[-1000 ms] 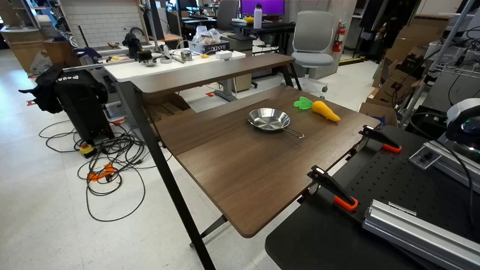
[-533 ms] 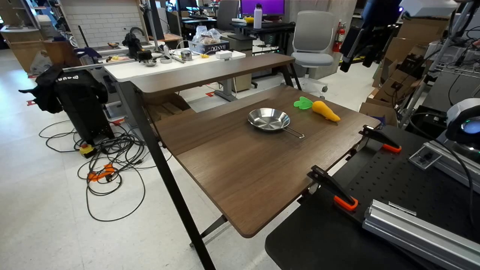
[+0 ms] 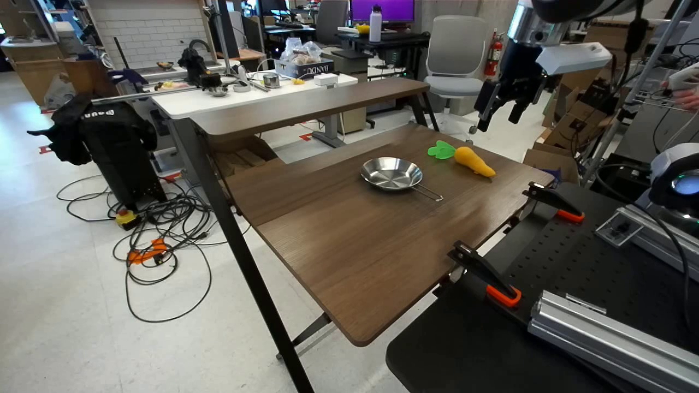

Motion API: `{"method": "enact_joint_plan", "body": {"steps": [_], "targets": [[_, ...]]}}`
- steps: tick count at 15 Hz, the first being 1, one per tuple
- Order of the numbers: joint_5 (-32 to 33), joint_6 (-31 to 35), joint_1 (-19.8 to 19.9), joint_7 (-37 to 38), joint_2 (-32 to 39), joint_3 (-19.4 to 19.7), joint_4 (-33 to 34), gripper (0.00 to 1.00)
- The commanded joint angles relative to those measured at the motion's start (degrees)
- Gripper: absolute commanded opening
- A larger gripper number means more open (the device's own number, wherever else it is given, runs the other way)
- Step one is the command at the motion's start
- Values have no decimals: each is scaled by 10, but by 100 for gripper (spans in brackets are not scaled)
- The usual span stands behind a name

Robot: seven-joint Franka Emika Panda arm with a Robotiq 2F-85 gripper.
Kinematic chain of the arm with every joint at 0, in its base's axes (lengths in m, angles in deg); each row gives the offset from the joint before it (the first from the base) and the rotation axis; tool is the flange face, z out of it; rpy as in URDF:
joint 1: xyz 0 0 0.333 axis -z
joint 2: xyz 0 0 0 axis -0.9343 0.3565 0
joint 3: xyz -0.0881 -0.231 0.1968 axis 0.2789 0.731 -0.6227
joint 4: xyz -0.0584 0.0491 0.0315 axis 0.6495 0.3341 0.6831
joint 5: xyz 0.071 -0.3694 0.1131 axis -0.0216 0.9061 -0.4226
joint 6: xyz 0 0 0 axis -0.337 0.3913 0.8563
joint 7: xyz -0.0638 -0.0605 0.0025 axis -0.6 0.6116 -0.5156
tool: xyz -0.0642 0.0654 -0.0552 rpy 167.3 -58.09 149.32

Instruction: Place the carrot plush toy on the pan

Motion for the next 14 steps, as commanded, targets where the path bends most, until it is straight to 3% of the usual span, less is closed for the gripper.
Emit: {"method": "enact_joint_plan", "body": {"steps": [1,13,14], "targets": [[-21,19,17,-23,75,-5,60,100],[-10,60,15,-18,211,-26,152,100],[-10,66,17,-20,218,-30,155,75]]}}
